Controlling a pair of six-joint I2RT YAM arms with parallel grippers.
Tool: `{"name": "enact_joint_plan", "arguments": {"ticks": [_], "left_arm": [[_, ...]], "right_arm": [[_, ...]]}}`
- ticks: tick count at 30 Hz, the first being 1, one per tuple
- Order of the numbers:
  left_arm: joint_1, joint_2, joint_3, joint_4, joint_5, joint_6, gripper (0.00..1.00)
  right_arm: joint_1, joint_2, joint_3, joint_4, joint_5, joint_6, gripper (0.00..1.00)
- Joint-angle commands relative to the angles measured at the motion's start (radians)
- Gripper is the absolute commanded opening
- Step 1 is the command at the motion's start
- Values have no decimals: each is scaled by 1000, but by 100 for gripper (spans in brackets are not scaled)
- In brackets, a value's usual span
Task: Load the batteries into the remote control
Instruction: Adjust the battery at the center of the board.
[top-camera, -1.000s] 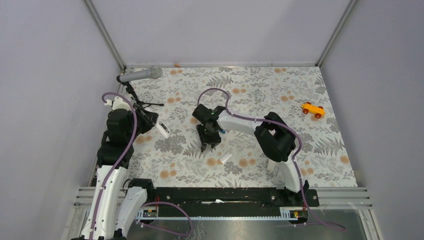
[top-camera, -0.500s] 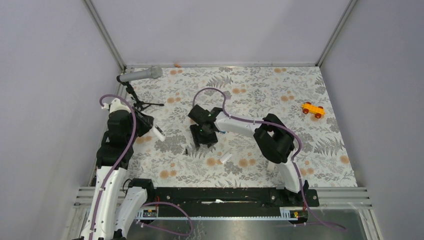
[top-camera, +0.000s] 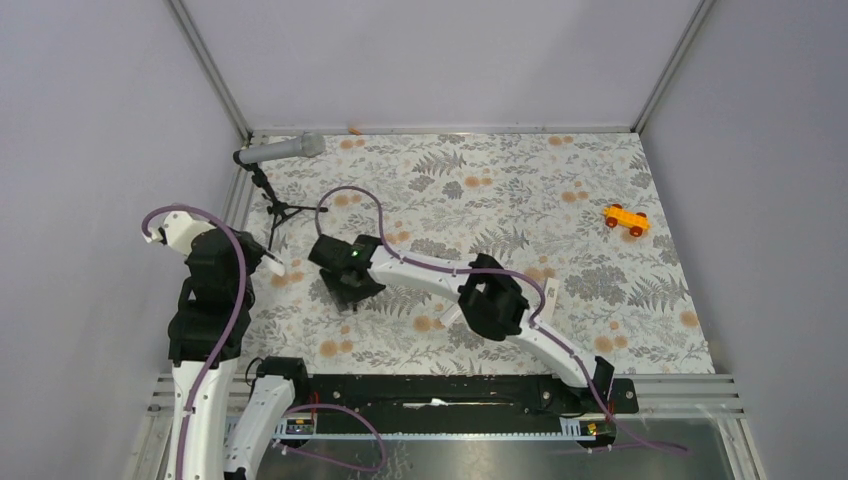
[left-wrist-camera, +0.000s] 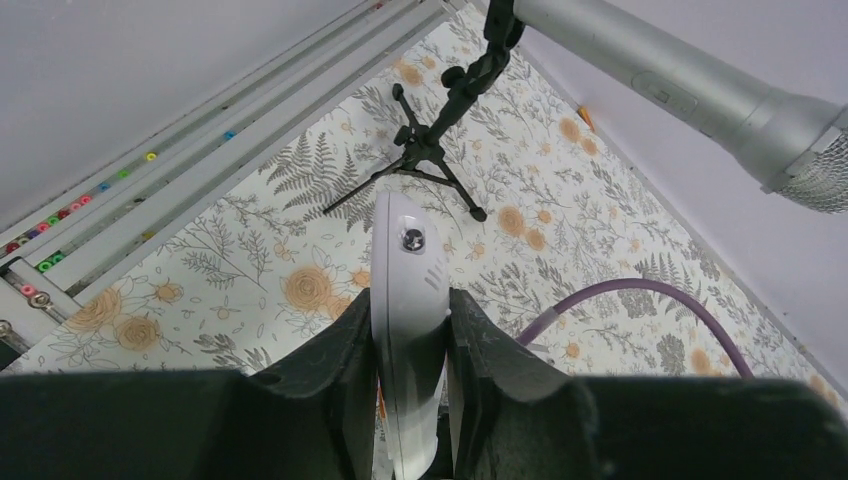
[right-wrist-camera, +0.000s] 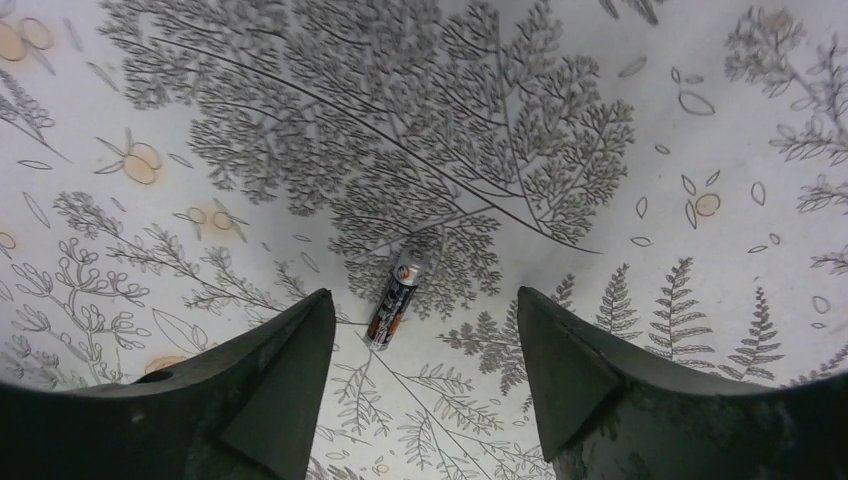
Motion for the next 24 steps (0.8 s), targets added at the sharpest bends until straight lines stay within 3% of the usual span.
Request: {"name": "enact_joint_plan", "arguments": {"ticks": [1,5,11,18,24], "left_arm": [[5,12,37,13,-42,-13,0],[5,12,28,14,-15,-11,0],[5,2,11,25,7,-8,0],[5,0,-3,41,50,-13,0],[5,0,-3,61,96,6,0]], "right_arm": [[62,100,152,-149,185,-31,74],[75,133,180,-174,240,-19,66],[76,70,76,-182,269,13,33],[74,-42,-56,-83,368,8,9],[47,-190,-229,34,356,-34,1]]}}
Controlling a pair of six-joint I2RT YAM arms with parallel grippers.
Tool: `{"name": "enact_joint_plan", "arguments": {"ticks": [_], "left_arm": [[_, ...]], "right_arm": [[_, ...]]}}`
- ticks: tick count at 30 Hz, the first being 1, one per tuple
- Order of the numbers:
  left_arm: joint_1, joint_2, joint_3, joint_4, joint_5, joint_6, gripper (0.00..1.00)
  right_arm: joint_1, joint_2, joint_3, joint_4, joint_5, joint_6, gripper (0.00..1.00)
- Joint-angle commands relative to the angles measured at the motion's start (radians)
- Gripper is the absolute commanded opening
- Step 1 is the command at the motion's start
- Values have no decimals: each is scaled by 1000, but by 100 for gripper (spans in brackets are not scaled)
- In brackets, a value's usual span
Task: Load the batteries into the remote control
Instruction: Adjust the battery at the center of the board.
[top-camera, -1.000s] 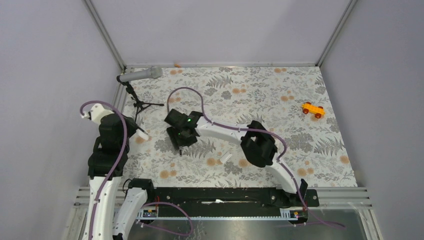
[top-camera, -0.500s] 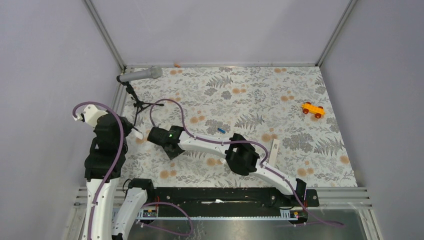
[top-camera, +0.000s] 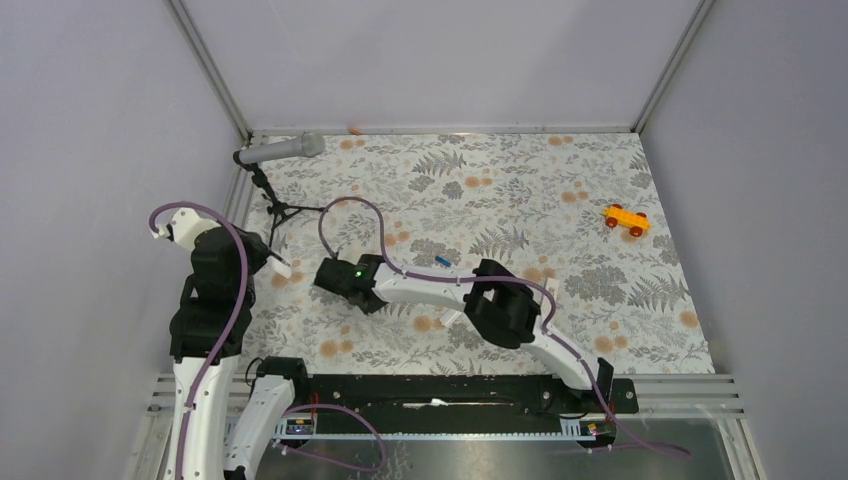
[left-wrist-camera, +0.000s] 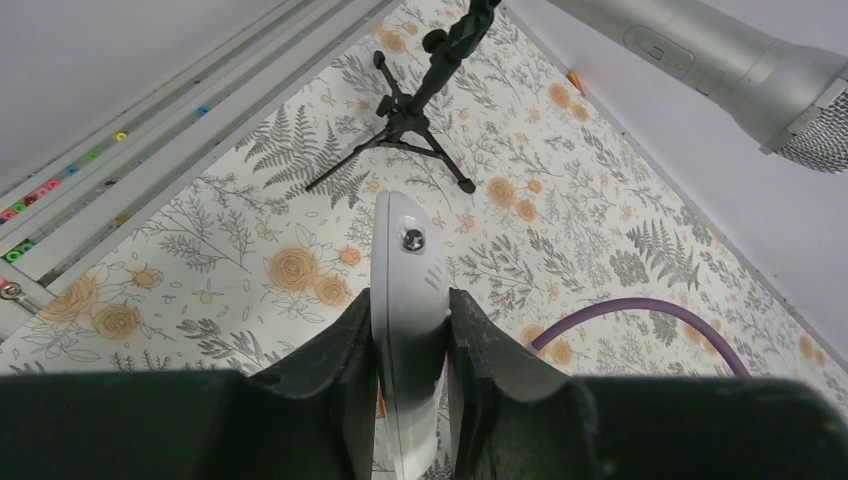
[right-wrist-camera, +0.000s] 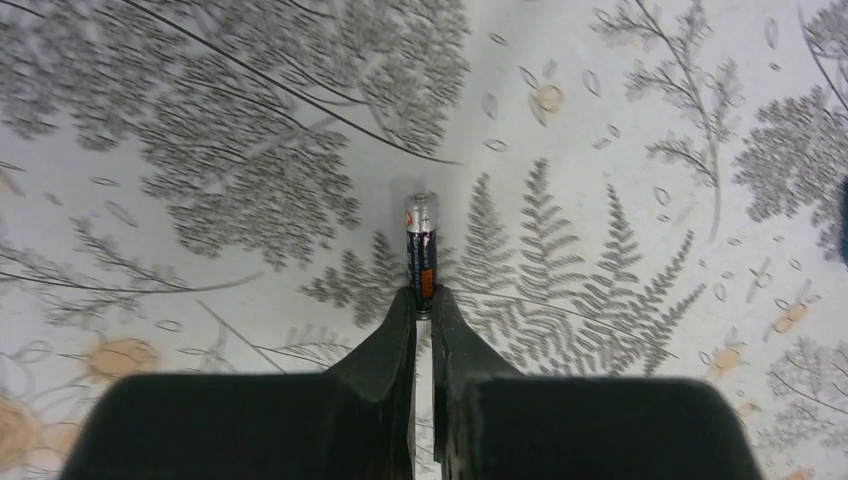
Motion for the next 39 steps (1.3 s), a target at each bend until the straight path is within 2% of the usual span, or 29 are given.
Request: {"name": "enact_joint_plan", "arguments": {"ticks": [1,7,12,15,18,21,29,37,39], "left_arm": [[6,-10,1,79,56,15,0],[6,-6,-12,92,101,11,0],[6,1,-34,106,151,-5,0],[5,2,-50,111,167,-16,0],[6,-1,-55,112,181,-18,0],[6,-2,-46,107,182,-12,0],[6,5,-35,106,181,-19,0],[6,13,-41,106,180,-21,0],[6,13,-44,107,181,-22,0]], "right_arm": [[-44,-148,-116,52,30,10,0],[-155,-406,-500,115,-6,238,0],[-235,-537,-672,121,-49,404,1],[-268,-526,-693,130,-141,463,5],[-304,-501,-700,187,-286,517,6],[-326,-486,-672,217,-360,580,7],[-335,-494,-670,203,-420,814,8],[-337,-502,-740,177,-405,941,8],[-338,-501,-742,194,-407,955,13]]}}
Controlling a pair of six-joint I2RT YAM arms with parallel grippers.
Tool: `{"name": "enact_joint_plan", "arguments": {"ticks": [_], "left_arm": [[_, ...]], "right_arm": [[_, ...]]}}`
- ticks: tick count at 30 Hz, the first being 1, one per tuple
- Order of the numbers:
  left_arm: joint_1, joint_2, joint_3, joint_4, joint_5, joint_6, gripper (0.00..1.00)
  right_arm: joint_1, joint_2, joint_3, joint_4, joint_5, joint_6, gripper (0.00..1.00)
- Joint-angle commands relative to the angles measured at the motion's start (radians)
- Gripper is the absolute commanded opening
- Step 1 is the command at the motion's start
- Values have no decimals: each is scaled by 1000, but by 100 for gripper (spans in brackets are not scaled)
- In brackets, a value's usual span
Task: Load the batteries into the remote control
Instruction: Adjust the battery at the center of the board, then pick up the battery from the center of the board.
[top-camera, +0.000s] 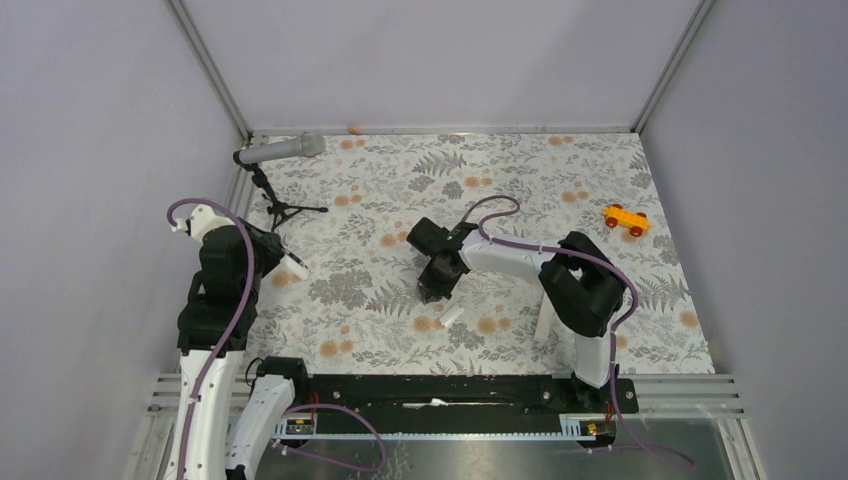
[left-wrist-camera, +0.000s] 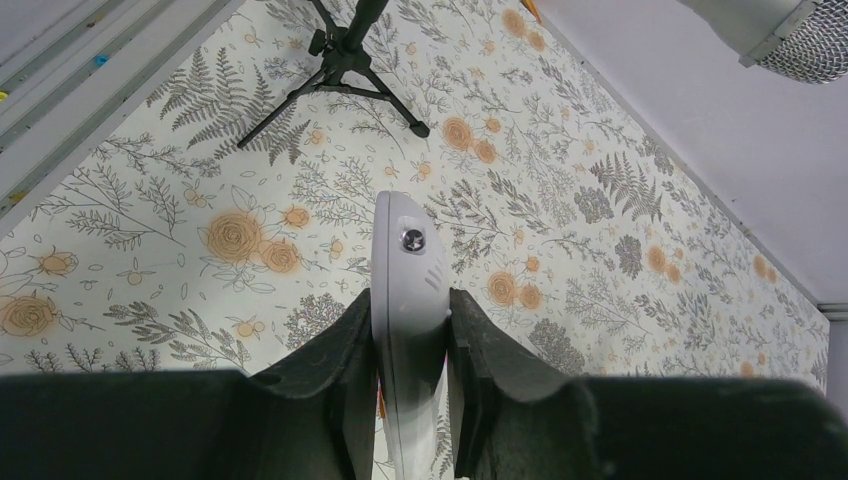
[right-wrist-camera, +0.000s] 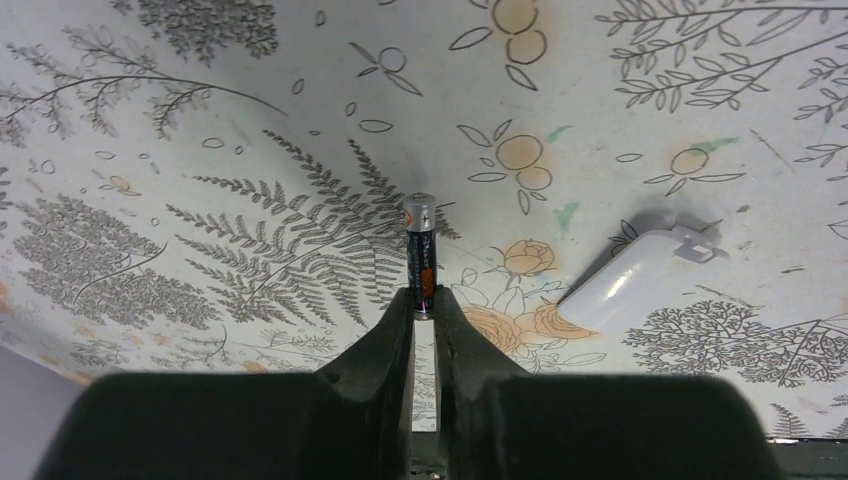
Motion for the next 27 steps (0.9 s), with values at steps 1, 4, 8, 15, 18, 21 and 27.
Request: {"name": "enact_joint_plan", "arguments": {"ticks": [1,4,8,15,18,21,27], "left_arm": [[5,6,14,62,12,-10,0],[6,7,13,62,12,-9,0],[6,8,19,62,2,-1,0],[6,13,35,61,-14,20,0],[6,22,43,64,-19,26,0],[6,34,51,64,-26,27,0],[6,49,51,64,-9,12,0]], "right_arm": [[-9,-5,-9,-10,2,101,17],[-10,23,36,8,-7,67,31],[-11,-8,70,120,-14,-112,41],[-15,-178,4,282,-74,-862,51],[-15,-196,-31,237,-284,-1346,52],[-15,-171,-35,38,-390,-1804,52],[2,-104,-32,-23,-296,-2080,49]]}}
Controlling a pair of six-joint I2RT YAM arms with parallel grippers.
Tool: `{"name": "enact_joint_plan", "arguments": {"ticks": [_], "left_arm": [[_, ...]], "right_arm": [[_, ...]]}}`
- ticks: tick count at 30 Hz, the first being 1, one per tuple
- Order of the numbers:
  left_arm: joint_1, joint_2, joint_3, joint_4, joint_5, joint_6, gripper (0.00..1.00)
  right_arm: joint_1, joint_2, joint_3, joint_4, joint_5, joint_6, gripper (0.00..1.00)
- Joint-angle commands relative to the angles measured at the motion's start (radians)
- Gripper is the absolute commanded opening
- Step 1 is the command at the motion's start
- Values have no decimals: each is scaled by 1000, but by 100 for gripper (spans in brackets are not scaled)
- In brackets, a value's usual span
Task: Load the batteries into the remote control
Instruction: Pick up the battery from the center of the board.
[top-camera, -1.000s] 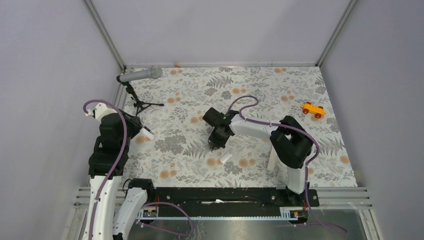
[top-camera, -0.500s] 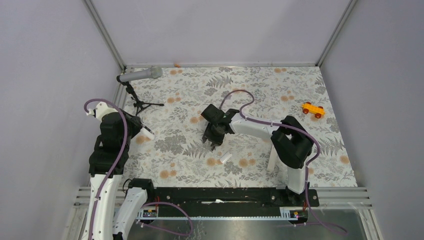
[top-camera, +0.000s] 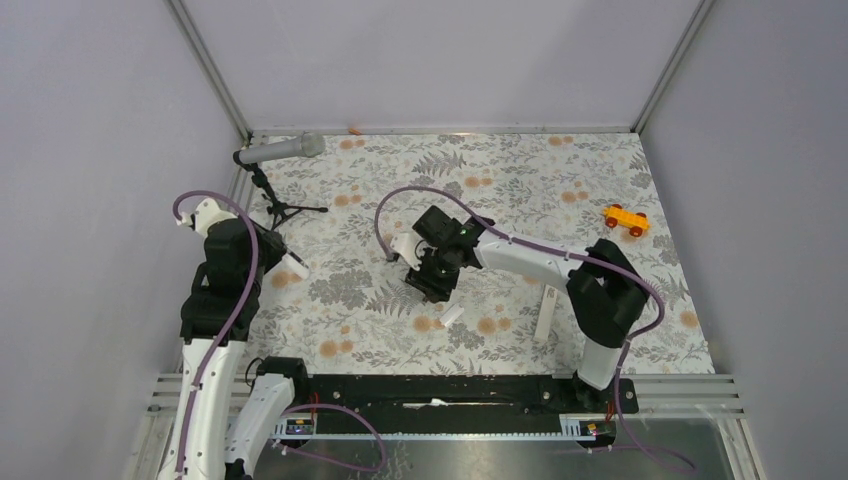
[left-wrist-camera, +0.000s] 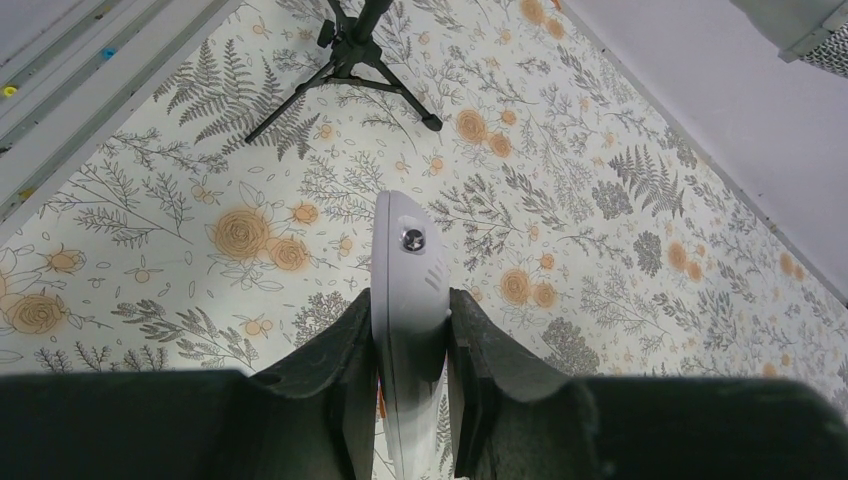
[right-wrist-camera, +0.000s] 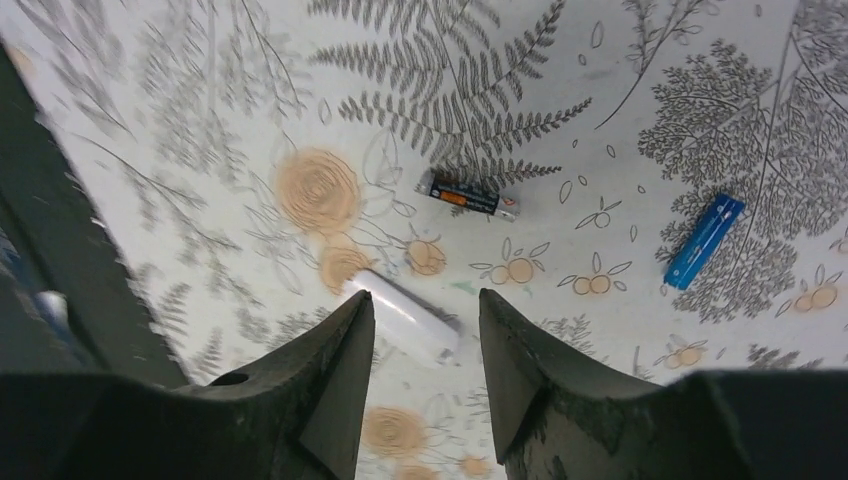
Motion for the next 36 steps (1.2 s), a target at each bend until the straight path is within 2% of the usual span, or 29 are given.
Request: {"name": "enact_joint_plan", "arguments": {"ticks": [1,7,12,19,25,32,36], "left_arm": [[6,7,47,59,-2,2,0],[6,25,64,53,1,12,0],[6,40,91,52,2,38,0],[6,43,91,53,4,37,0],[6,43,84,51,9,44,0],[6,41,76,51,11,46,0],[6,42,80,51,11,50,0]], "right_arm": [[26,26,-50,-20,30,-370,49],[74,-5,-185,291,122,-436,50],[84,30,-206,384,192,-485,51],[85,45,-167,347,182,-519,51],[88,99,-103,208,88,-553,51],[99,138,-90,236,88,-576,50],[100,170,-50,183,72,-584,45]]}}
